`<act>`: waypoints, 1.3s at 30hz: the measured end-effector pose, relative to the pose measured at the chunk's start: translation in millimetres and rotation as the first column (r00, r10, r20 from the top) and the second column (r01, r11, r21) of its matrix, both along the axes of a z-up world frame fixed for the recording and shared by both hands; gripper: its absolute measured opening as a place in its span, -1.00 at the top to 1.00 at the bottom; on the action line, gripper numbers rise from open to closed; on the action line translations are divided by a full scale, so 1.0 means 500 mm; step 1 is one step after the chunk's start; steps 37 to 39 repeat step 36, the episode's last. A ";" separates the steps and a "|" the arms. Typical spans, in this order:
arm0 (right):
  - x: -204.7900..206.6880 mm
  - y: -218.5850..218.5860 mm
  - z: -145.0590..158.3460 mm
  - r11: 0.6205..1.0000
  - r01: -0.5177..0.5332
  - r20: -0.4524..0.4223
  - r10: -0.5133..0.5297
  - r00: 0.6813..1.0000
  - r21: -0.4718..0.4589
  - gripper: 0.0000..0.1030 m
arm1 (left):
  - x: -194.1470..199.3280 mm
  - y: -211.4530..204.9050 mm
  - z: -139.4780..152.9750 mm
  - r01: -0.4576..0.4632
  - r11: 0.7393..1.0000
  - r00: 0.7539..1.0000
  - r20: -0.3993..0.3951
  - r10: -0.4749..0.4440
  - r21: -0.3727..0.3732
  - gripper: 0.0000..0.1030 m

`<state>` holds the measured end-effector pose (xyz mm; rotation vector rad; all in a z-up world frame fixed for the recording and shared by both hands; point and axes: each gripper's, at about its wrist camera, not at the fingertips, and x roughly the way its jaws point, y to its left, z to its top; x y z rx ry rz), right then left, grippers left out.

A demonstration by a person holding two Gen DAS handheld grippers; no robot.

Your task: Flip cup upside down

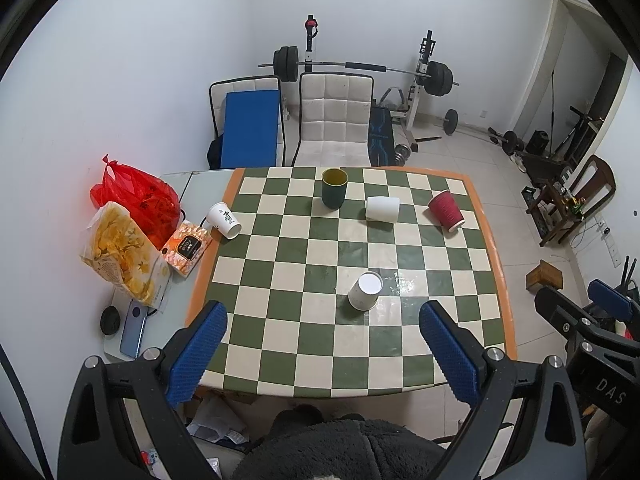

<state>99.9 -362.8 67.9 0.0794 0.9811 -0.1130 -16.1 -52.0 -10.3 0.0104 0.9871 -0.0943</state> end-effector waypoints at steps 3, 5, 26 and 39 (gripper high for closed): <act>-0.002 -0.001 0.000 1.000 -0.001 0.000 0.001 1.000 -0.001 -0.82 | -0.002 0.000 0.001 0.000 1.000 1.000 0.000 0.000 0.001 -0.91; -0.001 -0.001 0.000 1.000 0.000 0.000 0.000 1.000 0.000 -0.82 | 0.001 0.000 0.000 -0.001 1.000 1.000 0.001 0.001 -0.001 -0.91; -0.003 0.010 -0.005 1.000 -0.012 -0.008 0.012 1.000 0.005 -0.91 | -0.002 0.009 0.014 -0.028 1.000 1.000 0.011 0.028 0.005 -0.91; -0.006 0.010 -0.001 1.000 -0.010 -0.002 0.010 1.000 0.002 -0.91 | -0.003 0.009 0.016 -0.024 1.000 1.000 0.013 0.024 0.008 -0.91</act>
